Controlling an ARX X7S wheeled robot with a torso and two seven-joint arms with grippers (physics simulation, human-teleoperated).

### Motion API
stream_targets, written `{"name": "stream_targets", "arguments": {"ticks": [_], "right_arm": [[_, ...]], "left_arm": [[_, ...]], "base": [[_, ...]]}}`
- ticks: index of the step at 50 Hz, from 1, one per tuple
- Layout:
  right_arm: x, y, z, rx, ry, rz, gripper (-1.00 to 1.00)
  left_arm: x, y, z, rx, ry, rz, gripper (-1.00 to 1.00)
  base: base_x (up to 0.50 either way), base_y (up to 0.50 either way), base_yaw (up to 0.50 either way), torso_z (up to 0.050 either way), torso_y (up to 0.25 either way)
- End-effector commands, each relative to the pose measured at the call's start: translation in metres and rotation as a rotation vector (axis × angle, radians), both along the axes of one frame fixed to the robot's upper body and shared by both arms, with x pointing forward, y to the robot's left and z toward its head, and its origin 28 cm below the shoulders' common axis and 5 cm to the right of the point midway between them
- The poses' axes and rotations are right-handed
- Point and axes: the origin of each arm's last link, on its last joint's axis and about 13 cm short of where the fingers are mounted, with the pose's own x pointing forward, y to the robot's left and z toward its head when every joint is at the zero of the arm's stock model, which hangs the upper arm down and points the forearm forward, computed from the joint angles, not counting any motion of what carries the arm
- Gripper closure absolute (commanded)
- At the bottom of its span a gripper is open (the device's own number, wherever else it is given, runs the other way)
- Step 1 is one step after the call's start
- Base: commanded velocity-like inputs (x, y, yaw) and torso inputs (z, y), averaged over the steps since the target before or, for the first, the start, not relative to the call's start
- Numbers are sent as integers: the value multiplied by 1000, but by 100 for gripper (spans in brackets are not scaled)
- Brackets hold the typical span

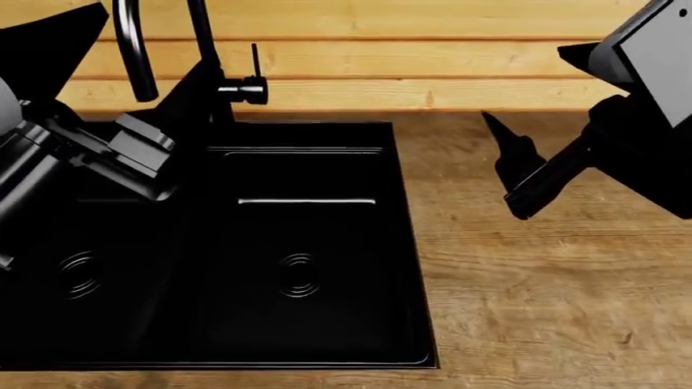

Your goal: Pick the broccoli, avocado from the counter and place them in the cabinet. Then close the cabinet.

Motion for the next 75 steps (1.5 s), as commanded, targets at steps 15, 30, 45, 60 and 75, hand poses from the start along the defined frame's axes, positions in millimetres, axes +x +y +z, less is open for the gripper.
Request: {"name": "stream_targets", "arguments": {"ticks": [15,30,45,60,75], "right_arm": [[-6,-3,0,14,-7,10,-100],[-52,-28,-1,52,-41,-32,-100],[-76,-48,27,260,-281,-217,-100],[-107,-76,32,644,-515,-363,-100],[-110,-82,32,794,-548,-438,-100]], "left_arm": [[-2,2,2,-2,-7,7,-100],[-4,4,5,-3,-13,12,-100],[-4,3,8,1,-16,13,-100],[-5,3,6,-1,-16,14,-100],[-6,4,6,-7,-22,19,-100]], "base": [[169,118,0,0,0],[0,0,0,0,0],[0,0,0,0,0],[0,0,0,0,0],[0,0,0,0,0]]}}
